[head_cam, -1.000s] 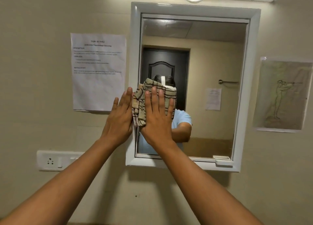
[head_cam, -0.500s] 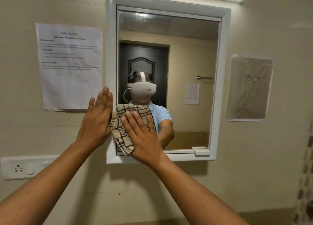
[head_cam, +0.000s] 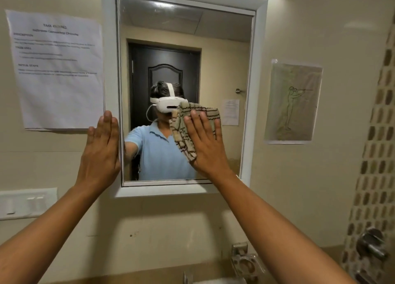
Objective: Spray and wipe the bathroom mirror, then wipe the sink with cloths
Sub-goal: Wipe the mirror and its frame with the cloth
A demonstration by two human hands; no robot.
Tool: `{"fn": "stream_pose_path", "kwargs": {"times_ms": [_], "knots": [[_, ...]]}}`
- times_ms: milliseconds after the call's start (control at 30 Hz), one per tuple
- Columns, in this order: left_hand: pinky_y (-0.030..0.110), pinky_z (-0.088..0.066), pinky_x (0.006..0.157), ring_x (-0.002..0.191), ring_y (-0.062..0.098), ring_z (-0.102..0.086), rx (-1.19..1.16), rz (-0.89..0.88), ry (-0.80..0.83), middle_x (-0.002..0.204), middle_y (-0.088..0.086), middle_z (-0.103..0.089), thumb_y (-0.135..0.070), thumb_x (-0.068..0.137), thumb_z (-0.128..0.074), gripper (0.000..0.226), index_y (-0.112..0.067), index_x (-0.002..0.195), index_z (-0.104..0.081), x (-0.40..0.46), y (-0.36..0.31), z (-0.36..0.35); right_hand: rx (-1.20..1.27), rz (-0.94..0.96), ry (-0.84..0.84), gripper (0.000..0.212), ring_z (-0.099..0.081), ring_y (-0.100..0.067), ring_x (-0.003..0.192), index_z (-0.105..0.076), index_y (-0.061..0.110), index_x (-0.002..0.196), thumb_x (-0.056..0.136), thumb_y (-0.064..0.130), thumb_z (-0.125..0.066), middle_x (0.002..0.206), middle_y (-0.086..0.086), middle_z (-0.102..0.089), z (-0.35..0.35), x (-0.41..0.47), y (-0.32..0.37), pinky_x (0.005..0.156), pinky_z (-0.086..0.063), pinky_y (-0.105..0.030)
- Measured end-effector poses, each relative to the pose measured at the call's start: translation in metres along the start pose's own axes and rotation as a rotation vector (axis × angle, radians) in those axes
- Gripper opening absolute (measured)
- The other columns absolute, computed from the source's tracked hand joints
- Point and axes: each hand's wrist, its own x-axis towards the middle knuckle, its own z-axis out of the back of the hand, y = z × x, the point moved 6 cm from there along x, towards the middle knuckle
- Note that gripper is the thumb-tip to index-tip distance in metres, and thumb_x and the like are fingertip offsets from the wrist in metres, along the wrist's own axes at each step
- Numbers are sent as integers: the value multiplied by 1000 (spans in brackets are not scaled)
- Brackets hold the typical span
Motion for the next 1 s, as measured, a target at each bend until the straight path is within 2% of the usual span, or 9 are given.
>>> {"fn": "stream_pose_path", "kwargs": {"times_ms": [67, 167, 267, 467, 567, 700, 900, 1000], "knots": [[52, -10, 122, 152, 31, -1, 4, 4, 4, 164, 17, 2, -33, 94, -19, 71, -2, 155, -3, -3, 1, -1, 12, -68, -14, 76, -4, -28, 152, -14, 14, 156, 94, 46, -43, 164, -11, -10, 5, -5, -22, 120, -5, -56], [51, -8, 123, 152, 30, 2, 15, 4, 18, 164, 17, 4, -31, 92, -20, 72, -2, 155, -2, -5, 2, -4, 28, -188, -62, 79, -4, -28, 152, -17, 11, 156, 93, 41, -55, 164, -12, -11, 8, -20, -47, 121, -4, -55], [49, -5, 123, 152, 31, 1, 15, 6, 27, 164, 18, 3, -27, 89, -18, 72, 0, 155, -3, -7, 1, -5, 17, -280, -56, 88, 0, -28, 152, -13, 11, 157, 91, 44, -62, 164, -11, -6, 1, -36, -56, 121, -6, -57], [45, -1, 124, 152, 30, 3, 54, -8, 60, 164, 17, 6, -21, 89, -28, 74, -1, 155, 0, -13, 2, -5, 58, -415, -29, 90, 3, -29, 152, -8, 9, 157, 92, 41, -61, 165, -13, -1, -9, -68, -50, 120, -2, -59], [42, 1, 124, 152, 30, 2, 55, -10, 63, 164, 18, 5, -22, 89, -25, 73, 0, 155, -2, -15, 2, -6, 58, -473, -12, 90, 4, -32, 152, -4, 7, 156, 94, 43, -58, 164, -15, 3, -14, -82, -38, 119, -4, -62], [46, -3, 124, 152, 29, 4, 39, -2, 64, 164, 17, 6, -27, 91, -23, 73, -1, 155, 0, -15, 1, -6, 60, -539, 25, 87, 6, -35, 151, -2, 5, 156, 97, 48, -49, 163, -17, 7, -20, -85, -20, 117, -6, -64], [48, -6, 124, 152, 29, 5, 16, -10, 63, 164, 15, 9, -24, 92, -32, 75, -5, 155, 3, -16, 3, -7, 79, -524, 66, 91, 8, -37, 150, 2, 6, 155, 94, 50, -49, 163, -18, 10, -26, -76, 11, 117, -3, -64], [47, -5, 124, 152, 30, 4, 4, -23, 62, 164, 15, 9, -20, 90, -34, 76, -5, 155, 3, -16, 5, -7, 96, -404, 96, 85, 10, -36, 150, 1, 7, 156, 94, 49, -40, 163, -18, 10, -27, -65, 42, 117, -3, -64]]}}
